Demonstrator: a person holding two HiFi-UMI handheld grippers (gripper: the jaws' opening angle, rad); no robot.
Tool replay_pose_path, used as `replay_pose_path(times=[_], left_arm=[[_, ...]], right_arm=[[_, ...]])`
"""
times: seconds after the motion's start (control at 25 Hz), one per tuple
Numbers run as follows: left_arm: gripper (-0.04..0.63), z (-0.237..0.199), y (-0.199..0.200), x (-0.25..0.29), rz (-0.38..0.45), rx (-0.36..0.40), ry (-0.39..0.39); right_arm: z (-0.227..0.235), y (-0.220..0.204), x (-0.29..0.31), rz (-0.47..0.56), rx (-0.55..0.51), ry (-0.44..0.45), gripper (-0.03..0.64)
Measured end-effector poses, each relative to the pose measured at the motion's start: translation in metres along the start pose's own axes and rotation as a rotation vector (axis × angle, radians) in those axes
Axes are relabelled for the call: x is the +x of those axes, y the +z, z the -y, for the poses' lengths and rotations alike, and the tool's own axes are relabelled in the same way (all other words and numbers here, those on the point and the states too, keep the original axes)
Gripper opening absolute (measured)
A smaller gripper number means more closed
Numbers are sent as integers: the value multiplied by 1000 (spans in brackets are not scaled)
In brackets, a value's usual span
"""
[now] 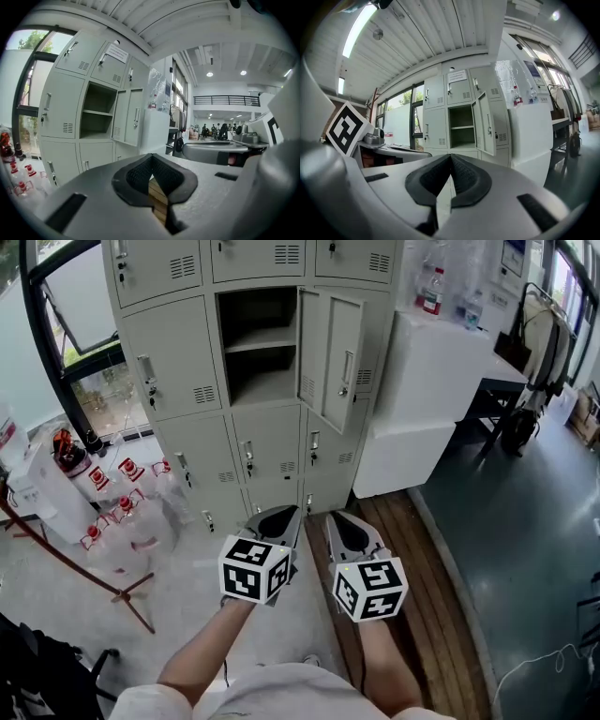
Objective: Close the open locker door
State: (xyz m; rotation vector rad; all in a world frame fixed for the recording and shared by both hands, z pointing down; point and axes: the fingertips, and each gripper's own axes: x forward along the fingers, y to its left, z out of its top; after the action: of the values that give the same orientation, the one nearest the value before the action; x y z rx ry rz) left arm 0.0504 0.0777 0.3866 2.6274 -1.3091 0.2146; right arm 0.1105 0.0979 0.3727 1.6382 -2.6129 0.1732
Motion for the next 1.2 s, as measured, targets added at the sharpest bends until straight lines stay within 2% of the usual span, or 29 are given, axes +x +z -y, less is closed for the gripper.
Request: replay_pose_path(times=[0.24, 0.52, 0.88, 1.2], left_arm=[[6, 25, 3, 33, -11, 14, 12], [6, 27, 4, 54, -26, 4, 41], [6, 11, 4, 79, -29, 4, 46], [6, -27, 22, 110, -5, 1, 14]], right_arm=[[39, 2, -4, 11, 4, 26, 5], [64, 3, 3, 15, 22, 52, 5], [83, 0, 25, 13, 20, 47, 5], [94, 11, 71, 22, -8, 19, 5]])
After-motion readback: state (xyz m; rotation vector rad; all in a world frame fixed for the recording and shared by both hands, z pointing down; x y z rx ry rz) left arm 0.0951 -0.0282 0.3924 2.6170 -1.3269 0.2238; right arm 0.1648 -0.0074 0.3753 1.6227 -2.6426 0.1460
